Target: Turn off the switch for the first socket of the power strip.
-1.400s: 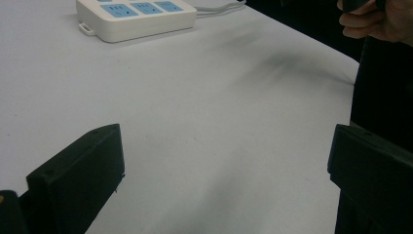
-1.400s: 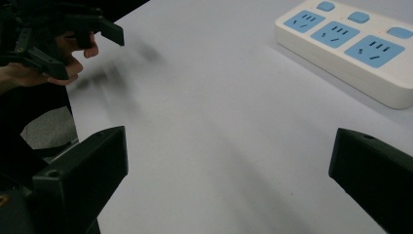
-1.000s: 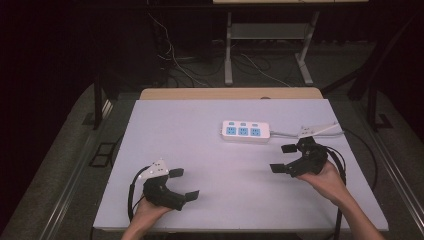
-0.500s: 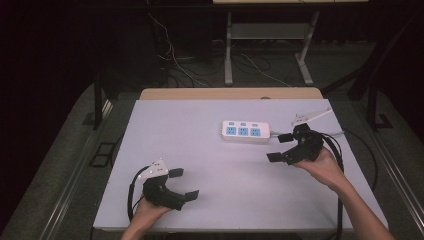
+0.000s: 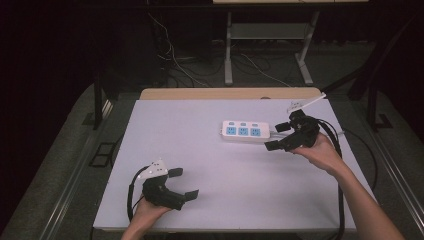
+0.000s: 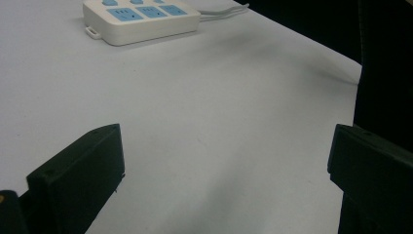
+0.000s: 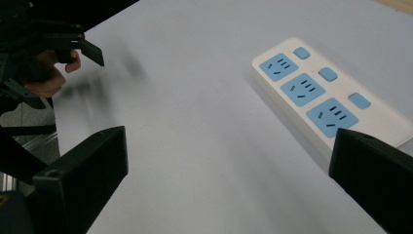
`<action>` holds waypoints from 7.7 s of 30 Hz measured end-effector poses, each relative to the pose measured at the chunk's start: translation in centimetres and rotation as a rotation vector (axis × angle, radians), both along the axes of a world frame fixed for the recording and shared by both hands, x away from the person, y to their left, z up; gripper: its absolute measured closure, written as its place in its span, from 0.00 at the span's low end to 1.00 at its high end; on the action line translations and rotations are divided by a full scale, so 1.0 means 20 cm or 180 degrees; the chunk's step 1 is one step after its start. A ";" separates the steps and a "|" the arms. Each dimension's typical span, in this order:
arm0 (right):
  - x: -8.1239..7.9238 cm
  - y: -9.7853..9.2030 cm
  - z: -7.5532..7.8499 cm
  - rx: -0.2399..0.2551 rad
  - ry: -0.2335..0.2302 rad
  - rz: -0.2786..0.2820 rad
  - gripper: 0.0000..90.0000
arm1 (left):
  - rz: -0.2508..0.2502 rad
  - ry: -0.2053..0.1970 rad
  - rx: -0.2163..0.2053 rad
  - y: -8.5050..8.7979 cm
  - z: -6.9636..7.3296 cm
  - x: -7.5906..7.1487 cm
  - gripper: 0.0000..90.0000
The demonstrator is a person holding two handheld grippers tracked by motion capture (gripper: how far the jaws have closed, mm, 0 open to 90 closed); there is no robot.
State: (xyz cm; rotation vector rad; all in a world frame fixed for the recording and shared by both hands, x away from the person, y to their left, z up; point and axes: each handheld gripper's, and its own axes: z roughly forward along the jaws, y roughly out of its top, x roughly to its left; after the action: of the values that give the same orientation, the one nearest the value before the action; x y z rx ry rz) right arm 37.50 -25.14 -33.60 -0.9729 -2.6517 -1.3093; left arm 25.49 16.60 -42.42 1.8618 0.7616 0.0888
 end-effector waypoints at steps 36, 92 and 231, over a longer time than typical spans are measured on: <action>0.30 0.11 0.04 -0.0120 0.0149 -0.0161 0.01 | -0.0005 0.0029 0.0021 0.00 0.00 0.01 0.00; 0.59 0.10 -0.26 -0.0196 0.0184 -0.0811 0.99 | -0.0008 0.0033 0.0002 0.01 -0.01 0.01 0.00; 0.03 -0.12 -0.08 0.0134 -0.0013 -0.0988 0.00 | -0.0059 0.0032 -0.0052 -0.01 0.00 0.00 0.00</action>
State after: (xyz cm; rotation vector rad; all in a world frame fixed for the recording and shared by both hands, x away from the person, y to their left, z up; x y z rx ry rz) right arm 38.05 -27.52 -35.20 -1.4218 -2.5388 -1.4117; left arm 25.42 16.32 -42.45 1.8548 0.7497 0.0614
